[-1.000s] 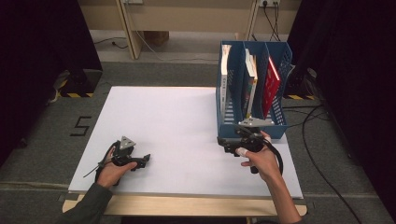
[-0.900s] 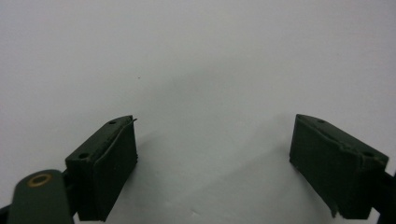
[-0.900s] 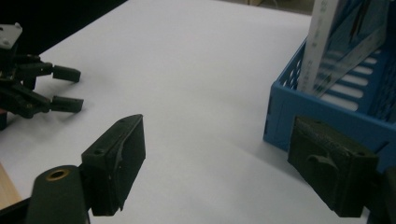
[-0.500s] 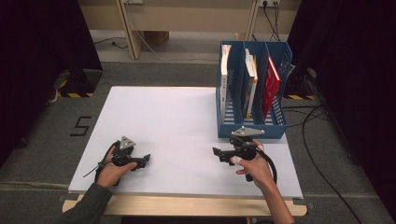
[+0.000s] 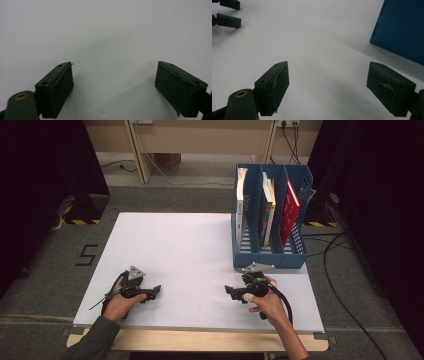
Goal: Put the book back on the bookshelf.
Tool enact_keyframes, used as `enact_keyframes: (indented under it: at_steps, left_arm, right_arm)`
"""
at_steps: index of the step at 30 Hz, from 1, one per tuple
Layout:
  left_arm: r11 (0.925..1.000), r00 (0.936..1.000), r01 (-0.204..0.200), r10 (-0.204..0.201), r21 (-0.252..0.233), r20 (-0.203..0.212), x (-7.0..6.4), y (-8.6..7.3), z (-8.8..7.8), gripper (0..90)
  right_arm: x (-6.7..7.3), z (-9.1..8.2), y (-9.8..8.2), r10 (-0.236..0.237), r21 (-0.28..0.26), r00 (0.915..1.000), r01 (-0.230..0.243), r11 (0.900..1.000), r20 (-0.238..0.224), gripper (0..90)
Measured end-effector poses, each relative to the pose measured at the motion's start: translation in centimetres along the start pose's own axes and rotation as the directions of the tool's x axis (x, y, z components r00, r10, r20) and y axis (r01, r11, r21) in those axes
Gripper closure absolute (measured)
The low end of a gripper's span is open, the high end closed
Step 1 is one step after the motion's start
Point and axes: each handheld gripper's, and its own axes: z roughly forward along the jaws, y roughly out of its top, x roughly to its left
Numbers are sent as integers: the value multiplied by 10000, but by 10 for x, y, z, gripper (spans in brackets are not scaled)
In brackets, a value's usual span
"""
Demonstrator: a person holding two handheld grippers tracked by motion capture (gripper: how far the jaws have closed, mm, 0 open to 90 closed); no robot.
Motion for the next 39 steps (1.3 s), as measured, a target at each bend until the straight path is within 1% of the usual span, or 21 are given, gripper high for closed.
enact_keyframes:
  at_steps: [5,8,9,11,13,14,15,20,21,22,25,26,27,28,29,30,32,33,34,35,39]
  left_arm:
    - [10000,10000,0,0,1,1,0,0,0,141]
    - [10000,10000,1,-1,-1,0,0,0,0,141]
    - [10000,10000,-2,2,0,1,0,0,0,141]
    - [10000,10000,-7,7,-1,1,0,0,0,141]
    - [10000,10000,-7,7,0,2,0,0,0,141]
    - [10000,10000,-6,6,1,0,0,0,0,141]
    - [10000,10000,-1,1,-1,-2,0,0,0,141]
    - [10000,10000,-3,3,-1,-1,0,0,0,141]
    - [10000,10000,-1,1,-1,-1,0,0,0,141]
    - [10000,10000,-1,1,0,-2,0,0,0,141]
    - [10000,10000,-4,4,-1,-1,0,0,0,141]
    - [10000,10000,-3,3,1,-2,0,0,0,141]
    - [10000,10000,-8,8,-1,2,0,0,0,141]
    - [10000,10000,-2,2,-1,-1,0,0,0,141]
    - [10000,10000,-2,2,0,0,0,0,0,141]
    - [10000,10000,-4,4,0,-2,0,0,0,141]
    - [10000,10000,-3,3,0,-2,0,0,0,141]
    - [10000,10000,-3,3,0,-2,0,0,0,141]
    - [10000,10000,-9,9,-1,0,0,0,0,141]
    - [10000,10000,-6,6,-4,0,0,0,0,141]
    - [10000,10000,-10,10,1,-1,0,0,0,141]
  right_arm:
    - [2,5,-4,-4,229,10000,4,9997,19,191]
    - [2,9,-7,-224,336,9997,220,9992,91,192]
    - [2,10,-8,-131,392,9999,128,9991,82,192]
    - [3,11,-9,-140,511,9999,136,9986,66,192]
    - [3,13,-10,-390,556,9991,379,9977,179,192]
    - [4,13,-11,-420,587,9988,404,9975,261,192]
    - [3,13,-11,-590,587,9978,571,9966,300,192]
    - [4,16,-14,-650,708,9972,622,9956,379,192]
    - [5,17,-16,-623,779,9971,589,9952,429,192]
    - [5,18,-17,-775,809,9960,738,9940,439,192]
    - [7,22,-22,-917,1116,9945,856,9901,502,186]
    - [9,23,-25,-826,1254,9946,744,9893,621,182]
    - [10,24,-27,-1055,1196,9925,977,9880,611,161]
    - [11,25,-28,-1495,1174,9866,1412,9830,654,154]
    - [11,25,-29,-1641,1125,9839,1556,9814,712,154]
    - [12,25,-30,-1529,1044,9855,1448,9839,738,154]
    - [11,24,-35,-1474,711,9866,1424,9873,701,154]
    - [11,24,-35,-1474,711,9866,1424,9873,701,154]
    - [10,24,-39,-1550,422,9853,1523,9874,713,153]
    - [11,24,-40,-1487,335,9861,1466,9886,738,153]
    - [10,24,-40,-1577,332,9846,1556,9873,753,152]
